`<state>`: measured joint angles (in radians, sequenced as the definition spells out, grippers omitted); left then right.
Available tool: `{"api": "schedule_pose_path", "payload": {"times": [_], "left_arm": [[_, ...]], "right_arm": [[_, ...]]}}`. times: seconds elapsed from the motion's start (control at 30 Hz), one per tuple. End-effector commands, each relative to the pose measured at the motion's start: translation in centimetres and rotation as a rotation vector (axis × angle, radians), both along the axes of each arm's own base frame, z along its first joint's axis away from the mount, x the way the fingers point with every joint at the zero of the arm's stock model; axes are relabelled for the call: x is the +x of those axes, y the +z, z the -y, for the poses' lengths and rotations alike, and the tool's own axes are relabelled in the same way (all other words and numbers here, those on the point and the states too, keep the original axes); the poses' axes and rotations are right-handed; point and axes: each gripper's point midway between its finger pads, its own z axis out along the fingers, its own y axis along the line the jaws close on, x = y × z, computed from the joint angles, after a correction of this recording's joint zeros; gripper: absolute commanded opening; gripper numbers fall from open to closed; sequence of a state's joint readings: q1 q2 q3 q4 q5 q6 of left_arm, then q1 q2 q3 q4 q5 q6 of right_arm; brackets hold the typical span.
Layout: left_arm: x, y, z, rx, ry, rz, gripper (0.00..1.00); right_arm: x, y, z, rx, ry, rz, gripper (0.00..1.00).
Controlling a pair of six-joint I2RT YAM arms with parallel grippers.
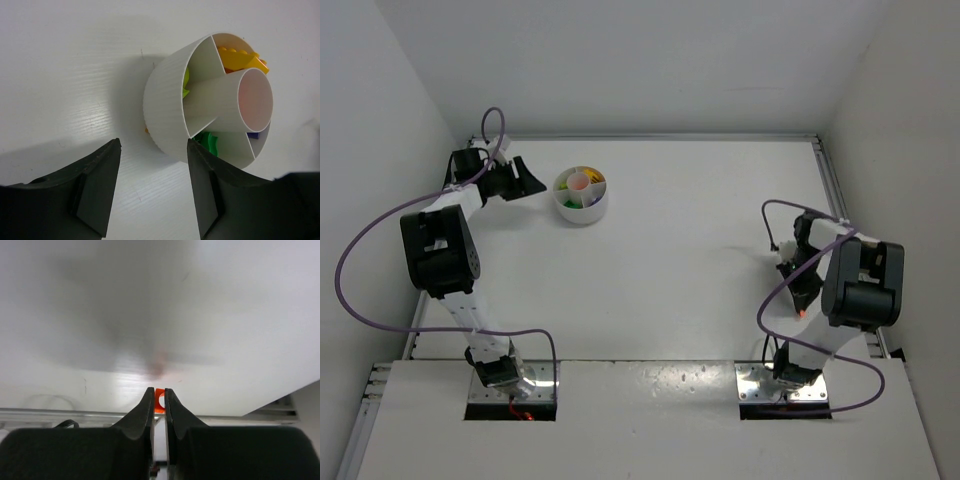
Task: Sort the legos into containers by color
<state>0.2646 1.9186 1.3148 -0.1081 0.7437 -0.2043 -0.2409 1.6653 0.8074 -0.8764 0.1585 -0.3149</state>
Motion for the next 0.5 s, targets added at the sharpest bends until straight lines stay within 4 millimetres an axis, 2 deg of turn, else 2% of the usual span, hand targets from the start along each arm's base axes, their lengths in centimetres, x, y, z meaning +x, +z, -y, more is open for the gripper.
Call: {"api": "schedule_pose_path", "payload": {"times": [0.0,0.03,0.07,0.1,0.13,0.2,0.23,0.3,0.33,0.37,0.4,0.47], "left_arm": [[0.9,1.5,-0.8,0.003,0.012,0.061,0.61],[0.9,2.1,-0.8,0.006,0.011,0.073,0.61],[1.0,2.0,-1.0,0.013,0.021,0.071,0.61],[1.0,2.4,-1.0,0.016,0.021,0.080,0.61],[0.9,2.8,-1.1,0.024,0.031,0.081,0.61],[0.6,2.7,-1.2,0.035,0.033,0.074,0.61],[0.4,3.8,-1.1,0.047,0.028,0.097,0.61],[-0.3,4.0,-1.1,0.060,0.029,0.090,0.61],[-0.8,4.6,-0.5,0.075,0.016,0.097,0.61],[-1.0,5.1,-0.7,0.089,0.030,0.103,0.61],[-1.4,5.2,0.5,0.107,0.006,0.104,0.61],[-2.4,6.6,0.8,0.155,0.013,0.127,0.61]], "right_arm": [[6.0,1.9,-0.2,0.047,-0.007,0.148,0.00],[6.8,2.2,-0.5,0.062,0.002,0.155,0.00],[8.6,2.9,-0.1,0.055,0.004,0.186,0.00],[9.3,3.3,-0.8,0.086,0.002,0.195,0.00],[11.1,4.2,-0.8,0.093,0.003,0.236,0.00],[13.0,5.1,-2.4,0.139,0.028,0.279,0.00],[14.8,6.0,-3.2,0.173,0.029,0.328,0.00],[17.0,7.1,-5.2,0.217,0.070,0.385,0.00],[18.8,8.3,-6.5,0.260,0.081,0.435,0.00],[20.1,9.2,-7.4,0.279,0.088,0.482,0.00],[22.5,11.0,-9.1,0.302,0.125,0.556,0.00],[25.0,12.7,-11.8,0.380,0.130,0.619,0.00]]}}
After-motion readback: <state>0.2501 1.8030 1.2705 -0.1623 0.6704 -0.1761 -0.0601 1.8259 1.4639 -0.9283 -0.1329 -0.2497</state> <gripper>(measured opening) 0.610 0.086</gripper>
